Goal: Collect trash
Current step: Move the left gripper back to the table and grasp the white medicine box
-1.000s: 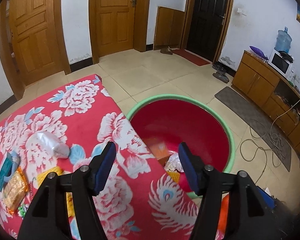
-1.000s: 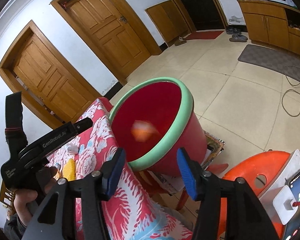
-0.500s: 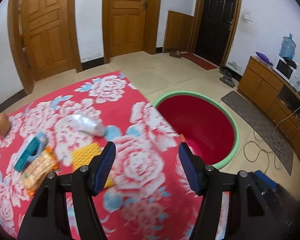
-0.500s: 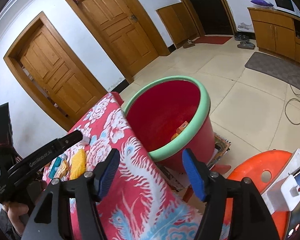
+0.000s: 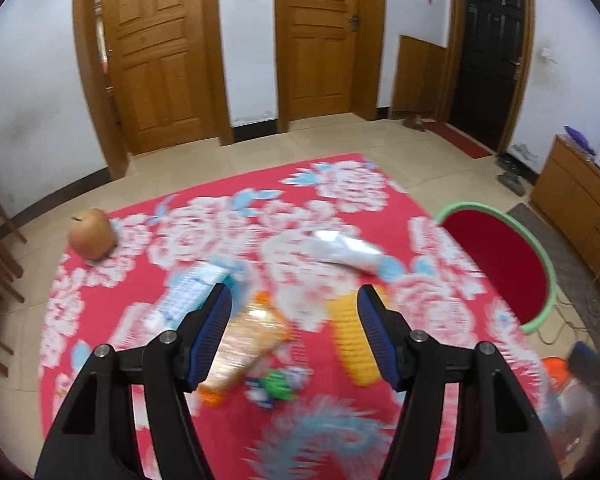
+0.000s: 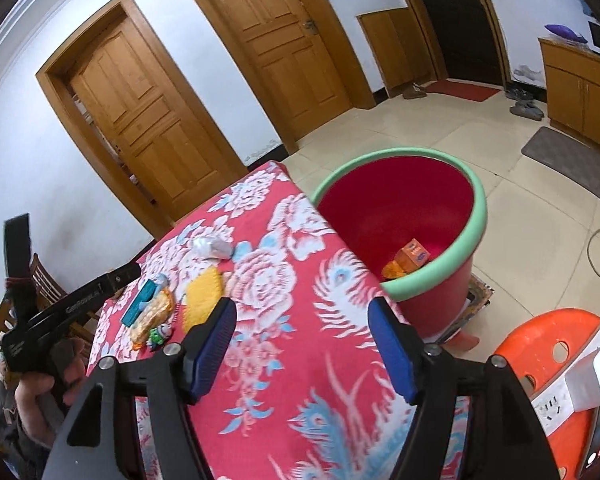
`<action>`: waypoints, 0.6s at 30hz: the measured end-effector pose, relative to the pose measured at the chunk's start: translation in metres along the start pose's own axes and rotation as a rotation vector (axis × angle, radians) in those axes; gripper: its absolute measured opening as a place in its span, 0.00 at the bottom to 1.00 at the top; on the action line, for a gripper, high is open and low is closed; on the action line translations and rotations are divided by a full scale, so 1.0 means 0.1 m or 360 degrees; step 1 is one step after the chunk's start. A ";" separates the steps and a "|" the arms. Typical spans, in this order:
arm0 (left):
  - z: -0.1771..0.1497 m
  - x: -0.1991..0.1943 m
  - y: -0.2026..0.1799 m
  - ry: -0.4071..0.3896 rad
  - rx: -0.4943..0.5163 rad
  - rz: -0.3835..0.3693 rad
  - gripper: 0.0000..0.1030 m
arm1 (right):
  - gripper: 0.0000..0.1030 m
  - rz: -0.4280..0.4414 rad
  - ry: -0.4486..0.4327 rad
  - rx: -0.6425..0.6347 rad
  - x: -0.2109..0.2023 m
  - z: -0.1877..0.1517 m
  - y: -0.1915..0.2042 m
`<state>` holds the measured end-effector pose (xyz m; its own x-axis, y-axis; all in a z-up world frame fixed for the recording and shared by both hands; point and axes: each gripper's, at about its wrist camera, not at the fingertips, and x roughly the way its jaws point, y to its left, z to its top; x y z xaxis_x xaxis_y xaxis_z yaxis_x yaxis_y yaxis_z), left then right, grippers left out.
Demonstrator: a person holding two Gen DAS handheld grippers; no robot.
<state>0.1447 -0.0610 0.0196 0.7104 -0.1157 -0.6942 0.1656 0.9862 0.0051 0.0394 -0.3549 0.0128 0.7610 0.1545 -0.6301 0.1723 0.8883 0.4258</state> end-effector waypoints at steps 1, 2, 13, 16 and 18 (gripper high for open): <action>0.01 0.03 0.11 0.0005 0.0000 0.0035 0.63 | 0.69 0.0000 0.0001 -0.0006 0.00 0.00 0.03; 0.01 0.04 0.18 0.0008 0.0000 0.0053 0.64 | 0.69 -0.0002 0.0002 -0.0015 -0.01 0.00 0.07; -0.11 0.55 0.89 0.0190 -0.0108 0.0141 0.65 | 0.70 -0.0042 0.0040 -0.0085 0.09 0.03 0.36; -0.13 0.69 0.97 0.0250 -0.0125 0.0051 0.66 | 0.70 -0.0042 0.0051 -0.0095 0.12 0.03 0.43; -0.13 0.76 1.00 0.0266 -0.0125 0.0044 0.66 | 0.70 -0.0049 0.0064 -0.0104 0.15 0.02 0.48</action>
<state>0.2061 0.0303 -0.0420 0.5894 -0.0738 -0.8045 0.0889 0.9957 -0.0262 0.0599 -0.3107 0.0252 0.7299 0.1426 -0.6685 0.1531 0.9190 0.3632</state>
